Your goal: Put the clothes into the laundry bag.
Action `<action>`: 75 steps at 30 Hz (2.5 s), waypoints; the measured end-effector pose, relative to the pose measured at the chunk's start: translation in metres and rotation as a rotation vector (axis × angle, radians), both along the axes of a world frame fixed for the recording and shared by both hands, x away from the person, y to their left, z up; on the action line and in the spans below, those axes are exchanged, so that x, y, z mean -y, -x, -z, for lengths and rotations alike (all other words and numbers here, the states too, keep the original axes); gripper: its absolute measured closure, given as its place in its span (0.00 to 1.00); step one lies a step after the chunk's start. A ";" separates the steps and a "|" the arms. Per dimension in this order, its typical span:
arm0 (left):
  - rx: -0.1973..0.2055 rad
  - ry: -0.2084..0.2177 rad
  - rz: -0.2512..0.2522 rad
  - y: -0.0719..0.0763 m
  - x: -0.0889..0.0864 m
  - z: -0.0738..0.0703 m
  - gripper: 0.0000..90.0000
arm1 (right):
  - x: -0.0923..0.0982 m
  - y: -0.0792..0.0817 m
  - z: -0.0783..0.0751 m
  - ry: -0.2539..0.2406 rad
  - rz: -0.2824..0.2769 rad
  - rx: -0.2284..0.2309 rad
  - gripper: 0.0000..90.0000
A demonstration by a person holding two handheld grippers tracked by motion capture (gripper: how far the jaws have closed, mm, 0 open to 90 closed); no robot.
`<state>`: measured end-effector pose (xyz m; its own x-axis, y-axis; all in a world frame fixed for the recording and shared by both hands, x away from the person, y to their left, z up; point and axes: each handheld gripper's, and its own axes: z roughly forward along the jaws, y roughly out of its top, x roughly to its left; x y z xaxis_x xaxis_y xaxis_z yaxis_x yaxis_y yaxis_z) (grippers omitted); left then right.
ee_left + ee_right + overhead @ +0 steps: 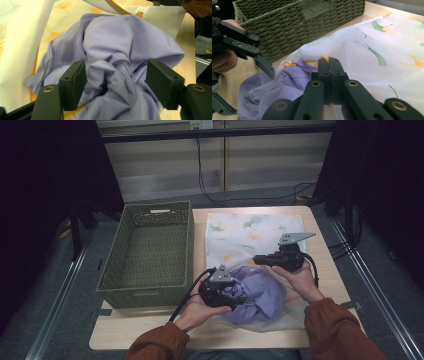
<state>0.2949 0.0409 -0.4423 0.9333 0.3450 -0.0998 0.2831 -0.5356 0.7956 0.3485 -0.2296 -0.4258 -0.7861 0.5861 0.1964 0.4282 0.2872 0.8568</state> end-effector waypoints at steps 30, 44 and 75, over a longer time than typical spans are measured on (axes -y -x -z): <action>-0.041 -0.114 0.167 0.016 0.004 0.031 0.27 | -0.006 -0.001 0.005 0.015 -0.010 -0.015 0.99; -0.065 -0.165 0.162 0.015 0.011 0.043 0.39 | -0.007 -0.001 0.006 0.022 -0.018 -0.017 0.99; -0.032 -0.139 0.074 -0.014 0.017 0.027 0.94 | -0.009 0.001 0.000 0.001 -0.032 -0.022 0.99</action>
<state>0.3086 0.0239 -0.4695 0.9538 0.2880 -0.0861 0.2629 -0.6606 0.7032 0.3480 -0.2210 -0.4258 -0.8001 0.5608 0.2129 0.4373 0.3024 0.8470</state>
